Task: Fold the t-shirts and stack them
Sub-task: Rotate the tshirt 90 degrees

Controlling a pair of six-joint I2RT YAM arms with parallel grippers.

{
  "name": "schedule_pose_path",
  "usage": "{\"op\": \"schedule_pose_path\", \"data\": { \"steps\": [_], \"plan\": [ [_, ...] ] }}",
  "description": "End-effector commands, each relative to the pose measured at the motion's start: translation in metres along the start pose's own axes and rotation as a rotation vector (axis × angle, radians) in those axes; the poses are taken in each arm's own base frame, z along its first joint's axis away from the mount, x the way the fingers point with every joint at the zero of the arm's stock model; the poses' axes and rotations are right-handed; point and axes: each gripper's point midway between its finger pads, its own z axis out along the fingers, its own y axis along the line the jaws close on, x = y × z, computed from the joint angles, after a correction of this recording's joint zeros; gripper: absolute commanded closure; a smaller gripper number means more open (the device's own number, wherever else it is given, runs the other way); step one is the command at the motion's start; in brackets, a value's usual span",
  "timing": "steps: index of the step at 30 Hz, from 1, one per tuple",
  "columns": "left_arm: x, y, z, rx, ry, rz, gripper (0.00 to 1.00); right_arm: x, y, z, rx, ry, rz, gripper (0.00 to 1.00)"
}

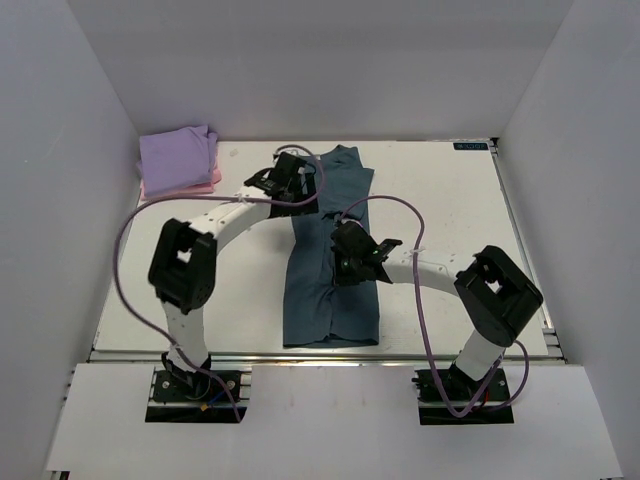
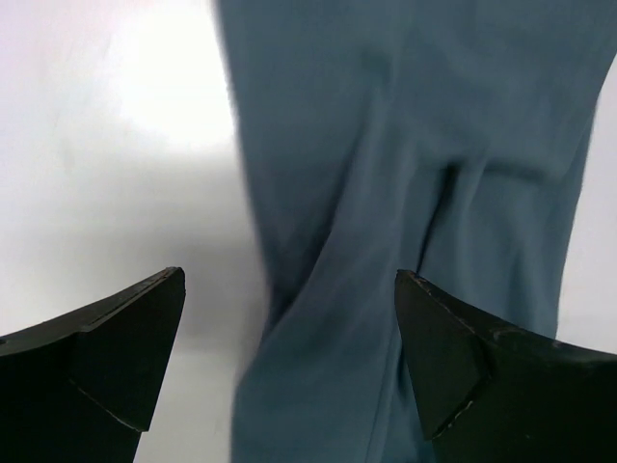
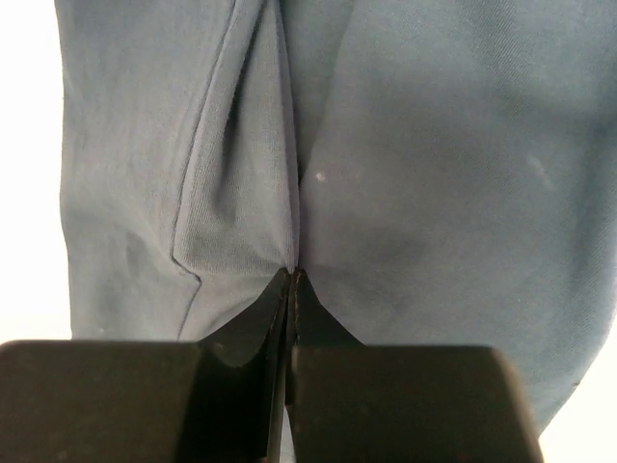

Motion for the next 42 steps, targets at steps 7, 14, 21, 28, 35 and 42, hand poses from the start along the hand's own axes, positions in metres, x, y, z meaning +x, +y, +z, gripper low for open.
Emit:
{"op": "schedule_pose_path", "data": {
  "steps": [7,14,21,28,35,42],
  "plan": [
    [-0.041,-0.046,0.111,0.129,0.031,0.136,0.01,-0.016,0.017,-0.001,-0.057,-0.048,0.031,1.0],
    [-0.043,-0.044,0.157,0.147,0.033,0.123,0.01,-0.011,0.025,0.002,-0.1,-0.02,0.025,1.0],
    [-0.05,-0.01,0.199,0.138,0.065,0.075,0.01,0.002,0.032,-0.01,-0.15,0.053,0.021,1.0],
    [-0.039,0.005,0.221,0.171,0.097,0.031,0.01,0.006,0.023,-0.003,-0.11,0.081,0.02,1.0],
    [-0.058,0.002,0.222,0.166,0.044,0.031,0.01,-0.022,0.017,-0.002,-0.019,0.023,-0.007,0.99],
    [-0.073,0.0,0.215,0.161,0.002,0.021,0.01,-0.031,0.009,-0.026,0.03,-0.027,-0.014,0.36]
  ]
}}
